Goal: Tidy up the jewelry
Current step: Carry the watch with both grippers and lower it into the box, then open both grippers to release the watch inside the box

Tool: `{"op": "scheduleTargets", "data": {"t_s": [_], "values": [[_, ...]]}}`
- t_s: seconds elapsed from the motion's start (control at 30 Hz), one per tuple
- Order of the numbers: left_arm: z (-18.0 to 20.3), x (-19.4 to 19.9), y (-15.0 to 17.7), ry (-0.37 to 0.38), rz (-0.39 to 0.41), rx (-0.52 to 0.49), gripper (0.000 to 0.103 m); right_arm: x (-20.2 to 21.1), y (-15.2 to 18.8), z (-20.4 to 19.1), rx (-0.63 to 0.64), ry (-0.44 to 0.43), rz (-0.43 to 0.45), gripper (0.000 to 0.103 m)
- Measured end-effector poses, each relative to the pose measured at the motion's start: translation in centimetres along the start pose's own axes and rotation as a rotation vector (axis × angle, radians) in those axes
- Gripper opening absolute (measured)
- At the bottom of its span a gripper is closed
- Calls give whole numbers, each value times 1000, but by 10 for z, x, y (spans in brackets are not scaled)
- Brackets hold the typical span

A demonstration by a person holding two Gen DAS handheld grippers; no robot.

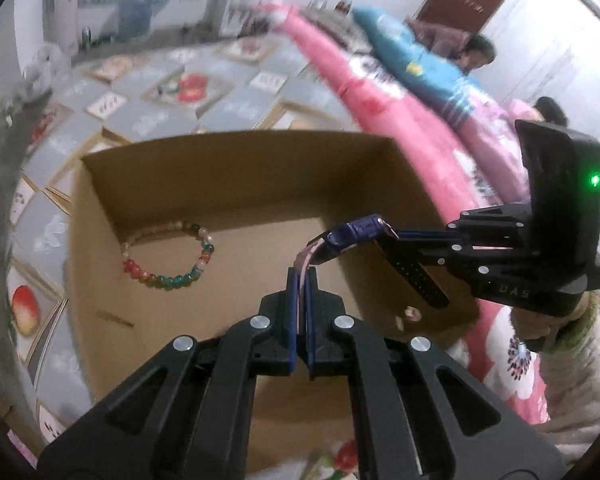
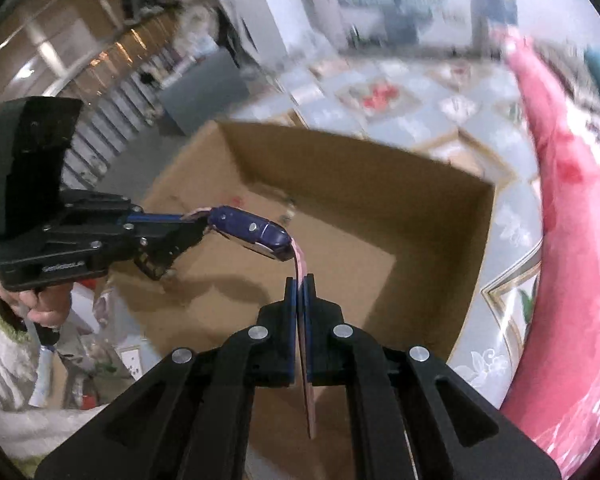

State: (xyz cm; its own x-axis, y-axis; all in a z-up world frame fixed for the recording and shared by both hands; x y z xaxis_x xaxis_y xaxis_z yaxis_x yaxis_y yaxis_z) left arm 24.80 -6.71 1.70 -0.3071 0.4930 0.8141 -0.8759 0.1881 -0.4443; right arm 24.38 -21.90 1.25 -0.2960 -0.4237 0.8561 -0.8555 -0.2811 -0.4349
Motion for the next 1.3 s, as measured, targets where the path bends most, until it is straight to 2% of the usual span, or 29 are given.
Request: {"op": "scheduleTargets", "data": {"t_s": [0.17, 0.23, 0.3, 0.33, 0.37, 0.43, 0.57, 0.63, 0.77, 0.9, 1.03, 1.1, 1.17, 1.3], "values": [[-25, -55, -8, -18, -163, 61, 3, -40, -18, 18, 0, 62, -119, 4], [-36, -76, -9, -40, -228, 86, 3, -45, -27, 17, 80, 185, -104, 6], [-46, -90, -8, -56, -279, 116, 4, -49, -35, 15, 126, 223, -91, 13], [-49, -95, -8, -67, -290, 128, 4, -51, -40, 16, 138, 234, -82, 22], [-51, -98, -9, -72, -297, 133, 6, -52, -44, 16, 147, 245, -72, 25], [-52, -99, -11, -76, -290, 139, 12, -47, -51, 15, 166, 255, -35, 25], [-52, -97, -11, -55, -290, 154, 34, -32, -59, 15, 181, 281, 36, 32], [-53, -94, -10, -65, -284, 152, 39, -26, -59, 14, 174, 273, 51, 32], [-55, -87, -8, -62, -274, 168, 43, -15, -57, 8, 185, 289, 81, 33], [-54, -74, -16, -75, -219, 161, 46, 3, -53, 0, 186, 287, 128, 38], [-42, -39, -20, -67, -128, 133, 51, 27, -44, -10, 160, 257, 194, 46], [-33, -12, -18, -60, -58, 104, 53, 45, -33, -15, 129, 238, 248, 51], [-24, 13, -12, -43, 6, 77, 60, 60, -19, -21, 101, 222, 290, 58], [-7, 73, 16, -35, 173, 17, 68, 90, 21, -38, 53, 201, 386, 66]]}}
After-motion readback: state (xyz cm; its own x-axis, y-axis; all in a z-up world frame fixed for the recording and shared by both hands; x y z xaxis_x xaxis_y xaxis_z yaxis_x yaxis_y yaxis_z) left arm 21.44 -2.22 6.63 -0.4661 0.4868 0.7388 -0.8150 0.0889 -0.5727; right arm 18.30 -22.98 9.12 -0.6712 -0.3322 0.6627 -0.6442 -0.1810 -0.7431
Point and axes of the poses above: each gripper's, at about its wrist camera, not at the fingertips, and x roughly against the way its jaws point, z to its right, y to its underside, the point moved 7 cm from there along -x, roughly the way its jaws point, and after that the axes turned 3 degrees about x, right-handed, at the moved point
